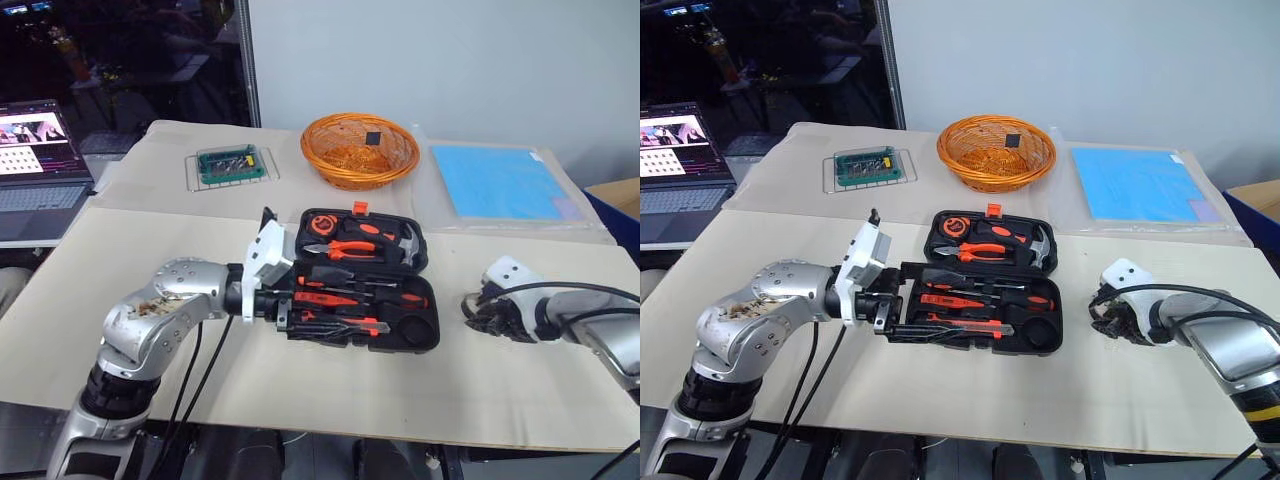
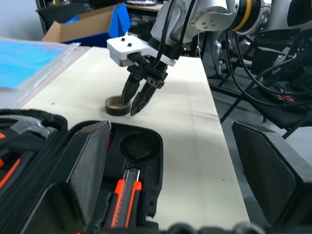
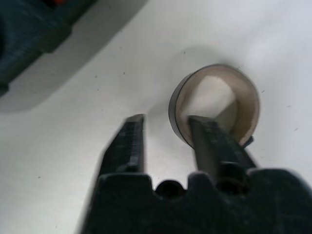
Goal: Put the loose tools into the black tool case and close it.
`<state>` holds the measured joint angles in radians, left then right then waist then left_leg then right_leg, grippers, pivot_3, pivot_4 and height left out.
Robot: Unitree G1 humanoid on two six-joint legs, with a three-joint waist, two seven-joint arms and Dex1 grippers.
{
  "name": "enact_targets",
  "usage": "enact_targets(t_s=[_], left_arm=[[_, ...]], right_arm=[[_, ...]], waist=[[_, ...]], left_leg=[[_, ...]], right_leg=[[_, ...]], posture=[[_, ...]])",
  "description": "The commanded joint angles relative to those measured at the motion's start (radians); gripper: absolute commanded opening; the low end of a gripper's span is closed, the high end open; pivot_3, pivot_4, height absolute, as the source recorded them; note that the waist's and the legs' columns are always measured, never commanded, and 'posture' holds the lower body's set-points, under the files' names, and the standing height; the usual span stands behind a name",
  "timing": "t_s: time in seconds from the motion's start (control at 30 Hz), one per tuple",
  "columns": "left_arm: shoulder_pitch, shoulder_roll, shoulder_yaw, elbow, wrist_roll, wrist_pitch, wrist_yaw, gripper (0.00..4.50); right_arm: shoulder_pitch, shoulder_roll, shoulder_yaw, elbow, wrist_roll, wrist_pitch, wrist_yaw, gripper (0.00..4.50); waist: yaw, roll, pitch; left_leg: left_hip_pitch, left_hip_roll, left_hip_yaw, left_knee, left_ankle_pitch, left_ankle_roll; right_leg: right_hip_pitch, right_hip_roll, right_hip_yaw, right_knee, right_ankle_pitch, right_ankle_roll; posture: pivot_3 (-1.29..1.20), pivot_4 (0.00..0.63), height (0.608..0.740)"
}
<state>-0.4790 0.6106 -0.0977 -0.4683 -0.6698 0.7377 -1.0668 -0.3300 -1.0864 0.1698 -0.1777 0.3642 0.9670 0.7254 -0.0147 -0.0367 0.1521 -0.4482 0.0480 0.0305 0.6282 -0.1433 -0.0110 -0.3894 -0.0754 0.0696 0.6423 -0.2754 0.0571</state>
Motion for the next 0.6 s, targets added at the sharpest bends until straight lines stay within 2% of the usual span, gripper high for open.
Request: enact_targets(t_s=[0.03,0.13,0.27,0.37,0.6], left_arm=[[0.003,0.021,0.012,-0.031,-0.021,-0.021,-0.019,4.26],[0.006,0.03,0.014,-0.025,-0.015,-0.03,-0.023,4.26],[0.034,0.058,0.03,-0.025,-0.022,-0.038,-0.037,4.26],[0.051,0.077,0.043,-0.021,-0.031,-0.037,-0.044,4.26],[0.084,0.11,0.045,-0.013,-0.006,-0.064,-0.05,4.26]], right_arm=[[-0.025,0.003,-0.012,0.008,-0.034,-0.018,0.02,0.05],[-0.017,-0.013,-0.031,-0.011,-0.044,-0.032,0.038,0.05],[-0.042,-0.034,-0.162,-0.252,0.149,0.124,0.136,0.05],[-0.078,-0.028,-0.149,-0.391,0.254,0.222,0.174,0.05],[-0.137,0.001,0.098,-0.442,0.174,0.217,0.136,0.05]], waist=[[0.001,0.0,0.0],[0.002,0.0,0.0],[0.002,0.003,0.003],[-0.003,0.003,0.003],[0.005,0.001,0.004]], left_leg=[[0.0,0.0,0.0,0.0,0.0,0.0],[0.0,0.0,0.0,0.0,0.0,0.0],[0.0,0.0,0.0,0.0,0.0,0.0],[0.0,0.002,0.0,-0.001,0.0,0.0],[0.001,0.001,0.001,0.0,0.0,0.0]], right_leg=[[0.0,0.0,0.0,0.0,0.0,0.0],[0.0,0.0,0.0,0.0,0.0,0.0],[0.0,0.0,0.0,0.0,0.0,0.0],[-0.001,0.002,0.0,0.001,0.0,0.0],[0.0,-0.001,-0.001,0.0,-0.004,-0.006]], posture=[[0.0,0.15,0.74],[0.0,0.15,0.74],[0.0,0.15,0.74],[0.0,0.15,0.74],[0.0,0.15,0.74]])
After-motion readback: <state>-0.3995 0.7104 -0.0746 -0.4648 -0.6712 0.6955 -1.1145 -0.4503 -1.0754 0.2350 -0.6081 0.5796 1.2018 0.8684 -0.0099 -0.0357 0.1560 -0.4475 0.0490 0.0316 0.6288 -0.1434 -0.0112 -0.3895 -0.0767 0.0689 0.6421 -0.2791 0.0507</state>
